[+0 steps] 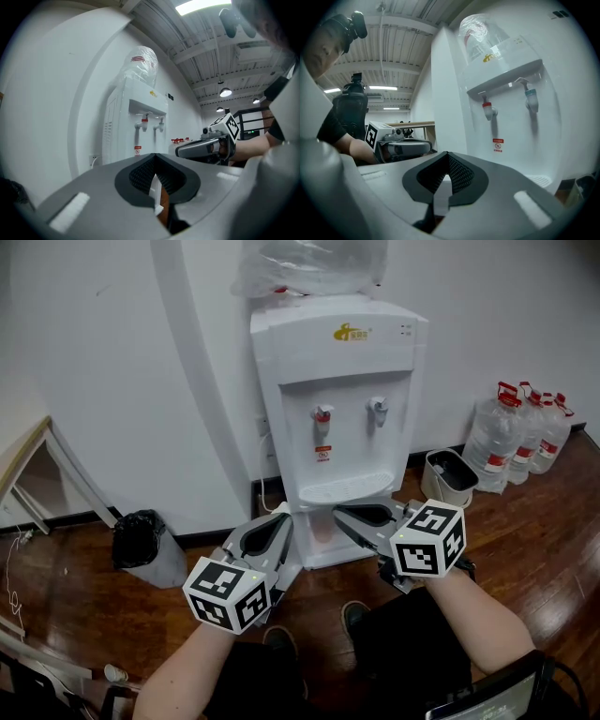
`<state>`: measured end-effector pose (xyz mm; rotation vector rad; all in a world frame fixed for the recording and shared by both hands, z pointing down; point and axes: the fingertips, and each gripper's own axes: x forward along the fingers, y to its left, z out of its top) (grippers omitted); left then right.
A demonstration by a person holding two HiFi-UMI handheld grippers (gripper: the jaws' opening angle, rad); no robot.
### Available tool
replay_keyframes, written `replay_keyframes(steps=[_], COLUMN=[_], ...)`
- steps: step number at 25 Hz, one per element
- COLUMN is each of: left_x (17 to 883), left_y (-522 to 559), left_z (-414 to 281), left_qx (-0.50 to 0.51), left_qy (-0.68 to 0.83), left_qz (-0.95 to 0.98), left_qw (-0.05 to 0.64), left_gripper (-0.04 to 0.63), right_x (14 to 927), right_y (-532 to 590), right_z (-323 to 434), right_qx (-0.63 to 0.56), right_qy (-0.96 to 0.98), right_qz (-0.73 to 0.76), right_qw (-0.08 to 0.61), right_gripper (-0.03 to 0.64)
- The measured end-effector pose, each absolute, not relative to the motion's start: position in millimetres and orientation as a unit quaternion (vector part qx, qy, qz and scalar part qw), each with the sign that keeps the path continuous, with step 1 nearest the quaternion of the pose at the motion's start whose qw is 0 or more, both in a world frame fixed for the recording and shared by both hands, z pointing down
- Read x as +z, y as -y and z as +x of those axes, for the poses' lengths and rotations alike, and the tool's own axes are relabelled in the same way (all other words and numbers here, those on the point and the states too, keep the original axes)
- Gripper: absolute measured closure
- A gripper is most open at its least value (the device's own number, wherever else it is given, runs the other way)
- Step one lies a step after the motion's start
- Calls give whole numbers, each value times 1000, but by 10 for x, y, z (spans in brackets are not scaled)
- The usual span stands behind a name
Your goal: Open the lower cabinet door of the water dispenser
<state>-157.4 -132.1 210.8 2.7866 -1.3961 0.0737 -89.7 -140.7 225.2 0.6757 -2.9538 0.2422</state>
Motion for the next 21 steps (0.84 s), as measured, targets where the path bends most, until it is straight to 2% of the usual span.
replay_keyframes(steps=[6, 12, 21], left_x=[2152, 2065, 2085], left_y=[1328, 1240, 1208], left_z=[-1581, -1464, -1446], left_qx=[25, 27, 34], left_qy=[448, 433, 435], left_qz=[894, 901, 899], left_qw=[14, -24, -41], left_gripper=[566, 566, 566], right_x=[2271, 2350, 2193], right_y=[1410, 1408, 1345], right_z=[-855, -838, -795], right_qx=[86, 91, 85], right_qy=[969, 967, 969], right_qz=[226, 231, 229], right_qw=[46, 53, 22], right_gripper=[616, 615, 616])
